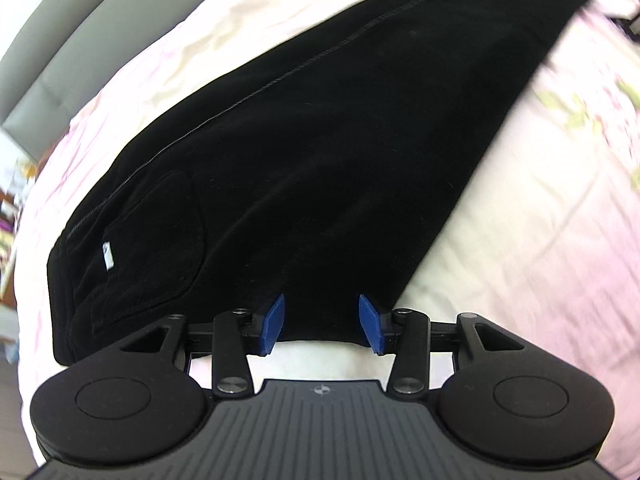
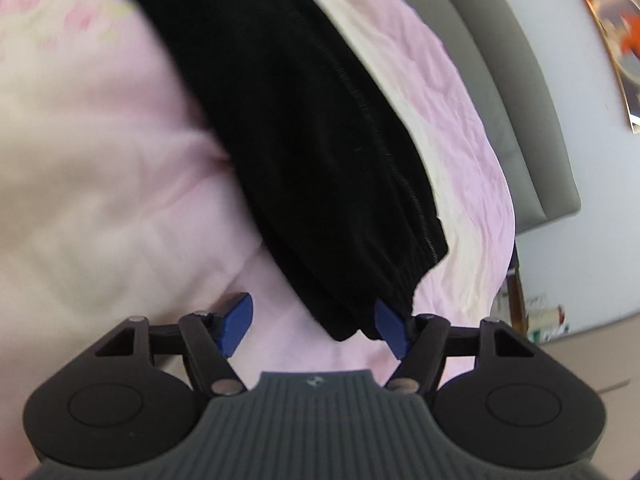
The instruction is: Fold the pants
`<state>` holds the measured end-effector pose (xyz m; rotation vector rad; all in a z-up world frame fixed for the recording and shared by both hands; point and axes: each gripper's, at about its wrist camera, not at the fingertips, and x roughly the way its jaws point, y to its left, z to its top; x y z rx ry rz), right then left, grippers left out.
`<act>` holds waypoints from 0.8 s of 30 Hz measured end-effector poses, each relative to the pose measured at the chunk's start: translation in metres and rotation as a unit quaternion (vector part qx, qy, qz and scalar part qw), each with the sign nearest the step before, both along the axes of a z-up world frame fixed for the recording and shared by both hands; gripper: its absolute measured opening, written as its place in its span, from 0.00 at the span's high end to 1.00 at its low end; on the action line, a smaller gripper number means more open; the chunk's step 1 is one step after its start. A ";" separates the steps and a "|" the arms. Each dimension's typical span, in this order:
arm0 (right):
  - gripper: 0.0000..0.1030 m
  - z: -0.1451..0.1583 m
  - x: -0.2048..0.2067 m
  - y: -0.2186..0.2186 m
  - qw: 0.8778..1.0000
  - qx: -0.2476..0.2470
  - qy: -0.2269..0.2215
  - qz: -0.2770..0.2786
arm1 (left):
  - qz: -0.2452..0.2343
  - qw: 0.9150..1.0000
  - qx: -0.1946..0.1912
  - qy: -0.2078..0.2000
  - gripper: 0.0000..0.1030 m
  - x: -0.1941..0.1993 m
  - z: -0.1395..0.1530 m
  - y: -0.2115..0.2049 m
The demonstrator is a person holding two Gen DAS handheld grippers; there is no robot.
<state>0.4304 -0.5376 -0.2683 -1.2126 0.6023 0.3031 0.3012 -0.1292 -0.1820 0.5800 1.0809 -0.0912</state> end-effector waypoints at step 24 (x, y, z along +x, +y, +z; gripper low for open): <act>0.68 -0.007 0.036 0.005 0.994 -0.108 -0.007 -0.006 | -0.182 0.970 0.157 -0.014 0.25 -0.036 -0.063 -0.031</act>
